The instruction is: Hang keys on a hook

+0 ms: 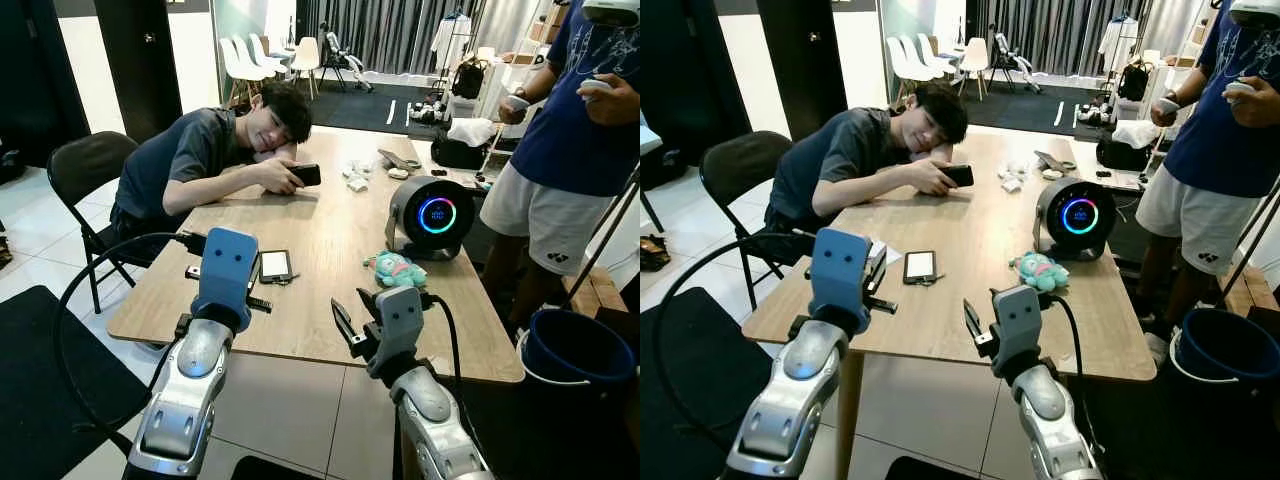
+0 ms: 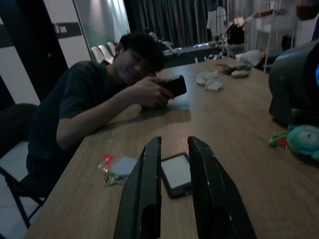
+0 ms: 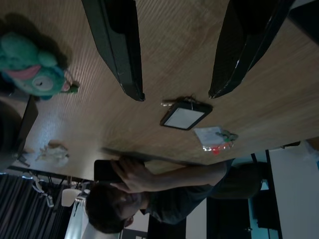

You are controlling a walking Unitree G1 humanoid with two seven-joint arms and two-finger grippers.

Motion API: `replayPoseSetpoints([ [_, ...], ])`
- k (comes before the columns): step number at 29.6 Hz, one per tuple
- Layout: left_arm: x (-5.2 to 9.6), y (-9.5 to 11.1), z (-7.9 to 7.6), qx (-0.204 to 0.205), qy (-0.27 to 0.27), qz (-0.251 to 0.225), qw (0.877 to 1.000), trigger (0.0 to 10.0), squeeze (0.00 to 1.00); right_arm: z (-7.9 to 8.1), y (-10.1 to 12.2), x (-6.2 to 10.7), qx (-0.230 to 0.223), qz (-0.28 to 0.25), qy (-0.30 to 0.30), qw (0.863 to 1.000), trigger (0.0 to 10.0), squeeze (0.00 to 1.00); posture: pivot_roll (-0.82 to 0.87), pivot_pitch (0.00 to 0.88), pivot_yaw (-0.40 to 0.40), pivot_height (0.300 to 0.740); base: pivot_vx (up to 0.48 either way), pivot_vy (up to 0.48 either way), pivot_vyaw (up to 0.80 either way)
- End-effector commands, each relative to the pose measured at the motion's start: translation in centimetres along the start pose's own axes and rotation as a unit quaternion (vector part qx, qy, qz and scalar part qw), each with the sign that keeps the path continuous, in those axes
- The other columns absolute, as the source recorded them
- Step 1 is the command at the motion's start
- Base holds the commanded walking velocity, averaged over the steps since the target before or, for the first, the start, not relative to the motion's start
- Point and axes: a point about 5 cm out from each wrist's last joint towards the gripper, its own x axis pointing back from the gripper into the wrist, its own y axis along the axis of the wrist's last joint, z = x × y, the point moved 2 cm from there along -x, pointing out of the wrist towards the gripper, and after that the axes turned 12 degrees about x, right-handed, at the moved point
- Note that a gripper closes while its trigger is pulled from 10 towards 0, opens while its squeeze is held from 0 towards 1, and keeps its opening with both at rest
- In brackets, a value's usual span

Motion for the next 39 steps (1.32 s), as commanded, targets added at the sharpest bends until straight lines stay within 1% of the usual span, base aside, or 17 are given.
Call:
replayPoseSetpoints([
  [1, -0.1, -0.1, -0.19, -0.003, -0.006, 0.001, 1.0, 10.0, 0.0, -0.17, -0.16, 0.23, -0.004, 0.001, -0.004, 1.0, 10.0, 0.0, 0.11, 0.059, -0.036, 0.74, 0.48, 0.0, 0.0],
  [11, -0.12, -0.2, -0.02, 0.001, 0.001, 0.004, 1.0, 10.0, 0.0, -0.15, -0.2, 0.26, -0.004, 0.002, -0.004, 1.0, 10.0, 0.0, 0.11, 0.06, -0.035, 0.74, 0.432, 0.0, 0.0],
  [16, -0.19, -0.26, 0.17, 0.002, 0.009, 0.007, 1.0, 10.0, 0.0, -0.17, -0.21, 0.27, -0.003, 0.002, -0.004, 1.0, 10.0, 0.0, 0.11, 0.06, -0.036, 0.74, 0.0, 0.0, 0.0],
  [34, -0.22, -0.43, 0.28, -0.001, 0.012, 0.011, 1.0, 10.0, 0.0, -0.22, -0.25, 0.4, -0.002, 0.003, -0.005, 1.0, 10.0, 0.0, 0.1, 0.062, -0.034, 0.74, 0.0, 0.0, 0.0],
  [36, -0.22, -0.5, 0.3, -0.003, 0.012, 0.013, 1.0, 10.0, 0.0, -0.22, -0.25, 0.41, -0.002, 0.003, -0.005, 1.0, 10.0, 0.0, 0.1, 0.062, -0.034, 0.74, 0.0, 0.0, 0.0],
  [38, -0.28, -0.72, 0.35, -0.018, 0.009, 0.024, 1.0, 10.0, 0.0, -0.2, -0.23, 0.39, -0.002, 0.003, -0.004, 1.0, 10.0, 0.0, 0.1, 0.061, -0.034, 0.74, 0.0, 0.0, 0.0],
  [39, -0.28, -0.72, 0.35, -0.018, 0.009, 0.024, 1.0, 10.0, 0.0, -0.2, -0.23, 0.39, -0.002, 0.003, -0.004, 1.0, 10.0, 0.0, 0.1, 0.061, -0.034, 0.74, 0.0, 0.0, 0.0],
])
